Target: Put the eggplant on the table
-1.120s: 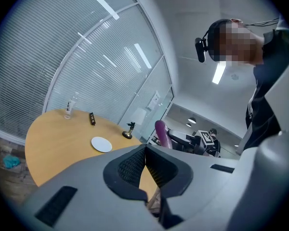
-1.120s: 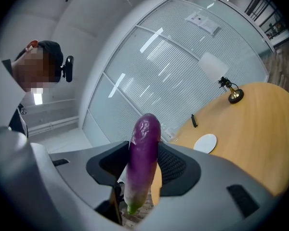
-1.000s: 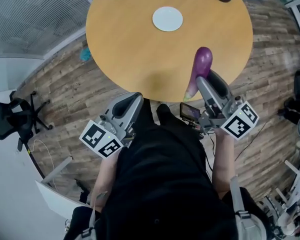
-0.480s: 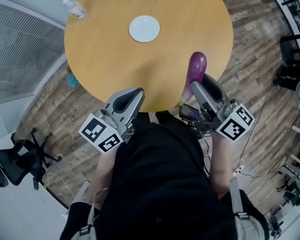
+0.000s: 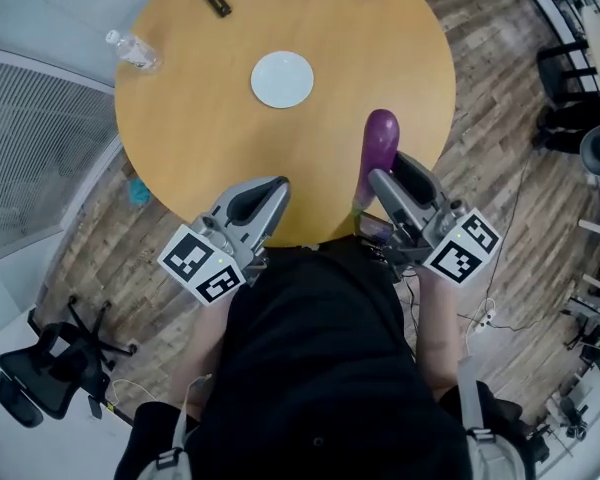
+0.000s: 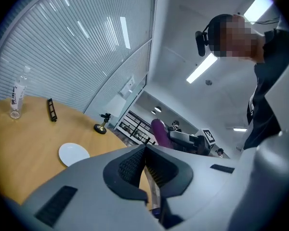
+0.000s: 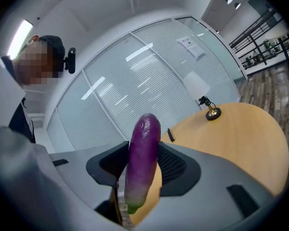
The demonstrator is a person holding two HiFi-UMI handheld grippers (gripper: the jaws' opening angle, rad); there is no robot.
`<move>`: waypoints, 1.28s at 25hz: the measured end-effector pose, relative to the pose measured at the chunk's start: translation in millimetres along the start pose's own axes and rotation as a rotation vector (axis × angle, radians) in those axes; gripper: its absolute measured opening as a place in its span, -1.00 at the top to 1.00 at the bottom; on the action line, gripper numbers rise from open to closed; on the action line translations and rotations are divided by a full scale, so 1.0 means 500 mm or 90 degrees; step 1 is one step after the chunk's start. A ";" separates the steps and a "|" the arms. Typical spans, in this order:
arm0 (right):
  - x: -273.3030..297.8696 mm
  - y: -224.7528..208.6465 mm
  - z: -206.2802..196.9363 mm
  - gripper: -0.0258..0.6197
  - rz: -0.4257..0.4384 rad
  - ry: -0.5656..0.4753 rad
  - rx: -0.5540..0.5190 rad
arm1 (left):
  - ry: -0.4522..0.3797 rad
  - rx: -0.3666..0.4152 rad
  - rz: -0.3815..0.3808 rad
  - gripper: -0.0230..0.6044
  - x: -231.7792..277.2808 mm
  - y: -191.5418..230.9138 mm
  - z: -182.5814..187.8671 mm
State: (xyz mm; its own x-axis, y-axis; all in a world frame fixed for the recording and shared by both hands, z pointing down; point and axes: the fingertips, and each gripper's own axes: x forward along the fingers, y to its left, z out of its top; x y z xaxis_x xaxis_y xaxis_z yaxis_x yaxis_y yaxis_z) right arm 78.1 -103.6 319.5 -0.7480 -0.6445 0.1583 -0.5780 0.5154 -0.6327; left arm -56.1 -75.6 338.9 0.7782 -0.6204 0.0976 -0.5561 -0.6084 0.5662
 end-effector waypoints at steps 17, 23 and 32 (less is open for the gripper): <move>0.189 0.025 -0.057 0.32 -0.024 0.072 -0.014 | -0.003 -0.021 -0.001 0.89 -0.074 0.161 0.055; 0.239 -0.008 -0.053 0.32 -0.030 0.095 -0.021 | -0.001 -0.024 0.000 0.89 -0.076 0.183 0.062; 0.321 -0.059 -0.060 0.32 -0.048 0.130 -0.043 | -0.002 -0.035 0.014 0.89 -0.096 0.229 0.067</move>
State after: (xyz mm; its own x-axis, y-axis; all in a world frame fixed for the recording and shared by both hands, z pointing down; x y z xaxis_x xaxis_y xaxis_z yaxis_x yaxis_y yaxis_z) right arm -34.7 -205.5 386.6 -0.7489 -0.5577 0.3579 -0.6498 0.5121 -0.5617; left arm -166.8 -132.1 371.6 0.7652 -0.6347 0.1076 -0.5558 -0.5670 0.6080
